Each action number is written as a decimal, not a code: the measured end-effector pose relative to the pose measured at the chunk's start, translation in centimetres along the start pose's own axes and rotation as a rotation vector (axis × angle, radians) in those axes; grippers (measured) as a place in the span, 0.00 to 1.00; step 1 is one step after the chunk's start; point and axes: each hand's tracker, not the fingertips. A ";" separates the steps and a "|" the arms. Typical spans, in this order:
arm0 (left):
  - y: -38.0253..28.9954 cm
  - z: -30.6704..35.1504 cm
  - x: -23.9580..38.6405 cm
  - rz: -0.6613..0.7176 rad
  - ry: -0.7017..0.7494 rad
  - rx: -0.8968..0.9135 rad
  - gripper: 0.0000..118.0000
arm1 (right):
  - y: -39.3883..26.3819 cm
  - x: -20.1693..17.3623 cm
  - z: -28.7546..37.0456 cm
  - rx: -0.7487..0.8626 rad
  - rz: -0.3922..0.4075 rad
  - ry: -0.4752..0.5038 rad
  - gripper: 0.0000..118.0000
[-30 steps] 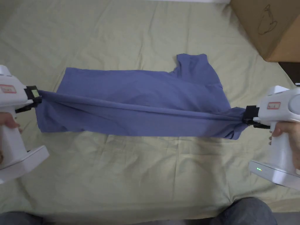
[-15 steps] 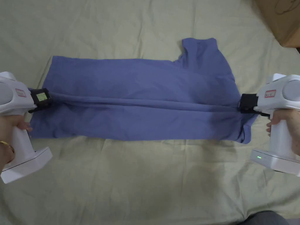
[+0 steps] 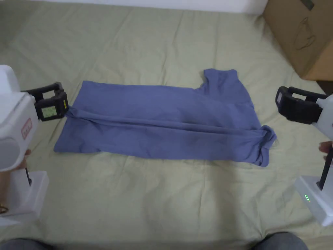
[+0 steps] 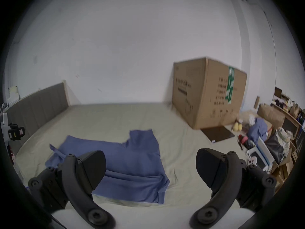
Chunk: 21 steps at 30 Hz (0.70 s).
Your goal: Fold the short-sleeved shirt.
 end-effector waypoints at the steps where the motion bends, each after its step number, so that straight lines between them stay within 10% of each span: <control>1: -0.2 1.5 0.2 -0.028 0.004 0.014 0.97 | -0.3 -0.5 1.5 0.028 0.003 0.005 0.94; 4: -1.4 4.5 0.2 -0.087 -0.015 0.015 0.86 | -1.7 -1.7 4.9 0.054 0.020 0.018 0.93; 6: -2.4 5.9 0.0 -0.088 -0.025 0.008 0.60 | -2.7 -2.5 6.6 0.062 0.023 0.012 0.82; 9: -3.5 7.5 -0.4 -0.020 -0.080 -0.030 0.18 | -3.9 -2.9 8.3 0.071 0.006 0.021 0.18; 11: -4.2 8.0 -0.6 0.002 -0.093 -0.036 0.11 | -4.4 -3.1 9.0 0.066 -0.034 0.027 0.06; 21: -4.6 8.4 -1.3 0.069 -0.118 -0.062 0.00 | -5.1 -3.2 9.7 0.057 -0.068 0.035 0.00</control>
